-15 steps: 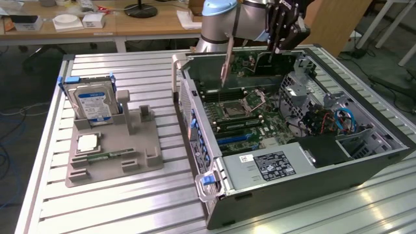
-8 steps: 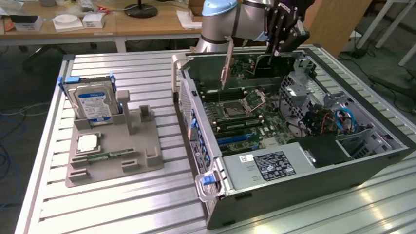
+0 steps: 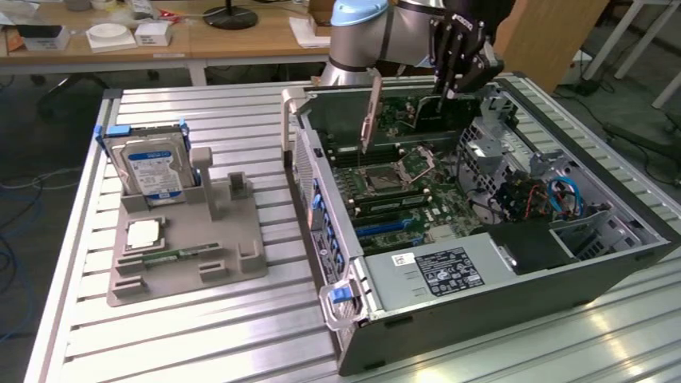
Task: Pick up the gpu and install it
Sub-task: 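Insert the gpu into the slot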
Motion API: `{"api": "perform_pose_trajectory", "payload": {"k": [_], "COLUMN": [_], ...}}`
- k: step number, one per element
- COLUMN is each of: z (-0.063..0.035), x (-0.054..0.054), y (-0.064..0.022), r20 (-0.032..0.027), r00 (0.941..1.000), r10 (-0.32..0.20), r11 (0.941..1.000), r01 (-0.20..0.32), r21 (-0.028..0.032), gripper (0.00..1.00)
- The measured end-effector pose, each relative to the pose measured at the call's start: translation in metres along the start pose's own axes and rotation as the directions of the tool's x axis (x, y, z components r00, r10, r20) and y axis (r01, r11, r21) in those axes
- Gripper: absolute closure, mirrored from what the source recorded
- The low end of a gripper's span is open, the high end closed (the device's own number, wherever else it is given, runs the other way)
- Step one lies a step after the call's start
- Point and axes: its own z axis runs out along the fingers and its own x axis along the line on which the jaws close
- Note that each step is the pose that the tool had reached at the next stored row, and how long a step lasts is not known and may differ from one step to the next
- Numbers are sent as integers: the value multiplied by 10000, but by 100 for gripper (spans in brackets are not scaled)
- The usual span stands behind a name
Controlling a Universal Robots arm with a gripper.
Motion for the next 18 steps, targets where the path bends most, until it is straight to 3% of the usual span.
{"api": "perform_pose_trajectory", "payload": {"k": [18], "z": [281], "x": [-1], "y": [5], "r20": [1], "r00": [10000], "r10": [-15], "r11": [10000], "r01": [15], "r21": [0], "gripper": [74]}}
